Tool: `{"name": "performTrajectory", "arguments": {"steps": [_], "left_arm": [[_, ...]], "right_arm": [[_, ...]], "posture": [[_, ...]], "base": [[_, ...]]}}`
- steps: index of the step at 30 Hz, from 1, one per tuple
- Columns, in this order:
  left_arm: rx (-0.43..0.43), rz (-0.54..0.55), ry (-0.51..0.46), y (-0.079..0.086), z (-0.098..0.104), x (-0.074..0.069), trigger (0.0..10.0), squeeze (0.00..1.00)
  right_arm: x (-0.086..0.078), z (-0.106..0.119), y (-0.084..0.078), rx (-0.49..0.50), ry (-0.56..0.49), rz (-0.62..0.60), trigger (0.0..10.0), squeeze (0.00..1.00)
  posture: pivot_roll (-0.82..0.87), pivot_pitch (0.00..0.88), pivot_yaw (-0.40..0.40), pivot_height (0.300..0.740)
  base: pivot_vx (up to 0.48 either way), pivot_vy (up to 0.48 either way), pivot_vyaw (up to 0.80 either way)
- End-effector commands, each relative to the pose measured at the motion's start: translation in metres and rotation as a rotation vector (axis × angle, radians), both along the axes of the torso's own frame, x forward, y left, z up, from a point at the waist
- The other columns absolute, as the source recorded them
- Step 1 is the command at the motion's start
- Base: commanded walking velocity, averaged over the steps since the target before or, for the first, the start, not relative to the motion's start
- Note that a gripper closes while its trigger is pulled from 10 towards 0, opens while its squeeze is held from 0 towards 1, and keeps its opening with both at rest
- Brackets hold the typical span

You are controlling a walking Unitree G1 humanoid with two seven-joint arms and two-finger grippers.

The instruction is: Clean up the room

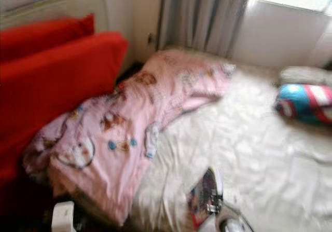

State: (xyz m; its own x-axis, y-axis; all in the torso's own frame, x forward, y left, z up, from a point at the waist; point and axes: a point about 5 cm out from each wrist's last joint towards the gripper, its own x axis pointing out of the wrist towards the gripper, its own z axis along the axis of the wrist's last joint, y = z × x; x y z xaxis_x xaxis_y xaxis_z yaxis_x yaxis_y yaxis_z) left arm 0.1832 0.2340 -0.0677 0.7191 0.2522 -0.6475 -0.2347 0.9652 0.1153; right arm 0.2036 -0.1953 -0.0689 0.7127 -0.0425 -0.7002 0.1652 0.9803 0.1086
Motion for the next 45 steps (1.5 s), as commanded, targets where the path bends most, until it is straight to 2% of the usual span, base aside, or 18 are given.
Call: {"name": "performTrajectory", "arguments": {"steps": [1, 16, 28, 36, 45], "left_arm": [[-0.126, -0.065, 0.062, -0.0121, -0.0112, -0.0144, 10.0, 0.00], [-0.120, -0.074, 0.058, -0.0135, -0.0103, -0.0116, 10.0, 0.00], [-0.094, -0.068, 0.072, -0.0064, -0.0106, -0.0159, 10.0, 0.00], [-0.084, -0.075, 0.068, -0.0070, -0.0097, -0.0134, 10.0, 0.00], [-0.084, -0.074, 0.067, -0.0083, -0.0095, -0.0123, 10.0, 0.00]], "right_arm": [[0.0538, 0.0578, -0.0245, -0.106, -0.439, -0.108, 10.0, 0.00], [0.0549, 0.0593, -0.0244, -0.107, -0.450, -0.109, 10.0, 0.00], [0.0579, 0.0627, -0.0185, -0.115, -0.482, -0.057, 10.0, 0.00], [0.0598, 0.0646, -0.0150, -0.105, -0.500, -0.040, 10.0, 0.00], [0.0607, 0.0651, -0.0162, -0.092, -0.500, -0.051, 10.0, 0.00]], "posture": [[0.09, 0.000, -0.098, 0.740], [0.09, 0.000, -0.097, 0.740], [0.09, 0.000, -0.082, 0.740], [0.09, 0.000, -0.077, 0.740], [0.09, 0.000, -0.079, 0.740]], "base": [[0.000, 0.000, -0.77], [0.000, 0.000, -0.78], [0.000, 0.000, 0.00], [0.000, 0.000, 0.76], [0.000, 0.000, 0.00]]}}
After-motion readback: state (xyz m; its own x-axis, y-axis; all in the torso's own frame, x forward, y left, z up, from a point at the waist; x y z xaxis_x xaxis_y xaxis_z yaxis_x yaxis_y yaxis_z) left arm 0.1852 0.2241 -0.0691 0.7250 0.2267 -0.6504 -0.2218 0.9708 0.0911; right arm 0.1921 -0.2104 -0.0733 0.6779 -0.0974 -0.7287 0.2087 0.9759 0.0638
